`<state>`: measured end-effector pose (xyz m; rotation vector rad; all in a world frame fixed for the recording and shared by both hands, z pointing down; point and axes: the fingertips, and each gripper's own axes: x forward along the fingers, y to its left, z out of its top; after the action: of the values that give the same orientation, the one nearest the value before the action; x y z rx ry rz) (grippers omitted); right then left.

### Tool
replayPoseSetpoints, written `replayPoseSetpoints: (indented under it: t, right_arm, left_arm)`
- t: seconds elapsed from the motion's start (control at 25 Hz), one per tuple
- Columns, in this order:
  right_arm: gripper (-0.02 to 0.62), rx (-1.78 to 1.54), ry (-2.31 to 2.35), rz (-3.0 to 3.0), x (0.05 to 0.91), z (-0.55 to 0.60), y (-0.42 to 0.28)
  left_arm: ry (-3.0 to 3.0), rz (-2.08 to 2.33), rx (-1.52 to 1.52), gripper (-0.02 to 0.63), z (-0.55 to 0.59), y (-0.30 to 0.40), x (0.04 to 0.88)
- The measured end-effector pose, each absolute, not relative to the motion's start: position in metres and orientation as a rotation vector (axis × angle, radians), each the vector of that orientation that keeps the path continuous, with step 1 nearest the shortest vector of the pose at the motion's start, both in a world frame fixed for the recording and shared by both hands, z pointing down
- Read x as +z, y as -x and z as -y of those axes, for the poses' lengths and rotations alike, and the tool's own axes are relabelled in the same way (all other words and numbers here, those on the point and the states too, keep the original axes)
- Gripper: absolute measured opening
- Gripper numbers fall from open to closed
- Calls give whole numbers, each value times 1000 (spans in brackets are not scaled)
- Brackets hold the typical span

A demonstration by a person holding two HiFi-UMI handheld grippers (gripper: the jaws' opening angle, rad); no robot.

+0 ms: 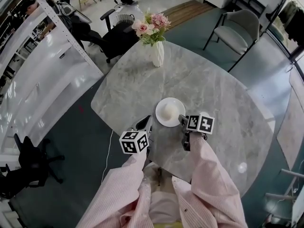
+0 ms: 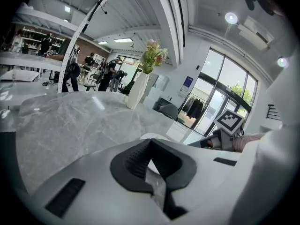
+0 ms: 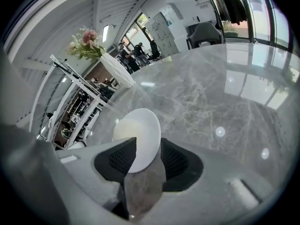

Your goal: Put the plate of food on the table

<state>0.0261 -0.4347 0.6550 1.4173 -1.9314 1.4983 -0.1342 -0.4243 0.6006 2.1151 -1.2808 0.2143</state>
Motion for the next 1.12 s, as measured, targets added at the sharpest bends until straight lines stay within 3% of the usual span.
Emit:
replayPoseSetpoints:
  t: [0.28, 0.6, 1.12]
  right_arm:
    - [119, 1263, -1355, 2144, 613, 429, -19]
    - [10, 1044, -1348, 2370, 562, 421, -14]
    - [6, 850, -1383, 2645, 500, 393, -25]
  left_arm:
    - [-2206, 1269, 193, -5, 417, 130, 573]
    - [-2292, 1301, 139, -5, 408, 137, 535]
    - [-2415, 1372, 29, -5, 395, 154, 480]
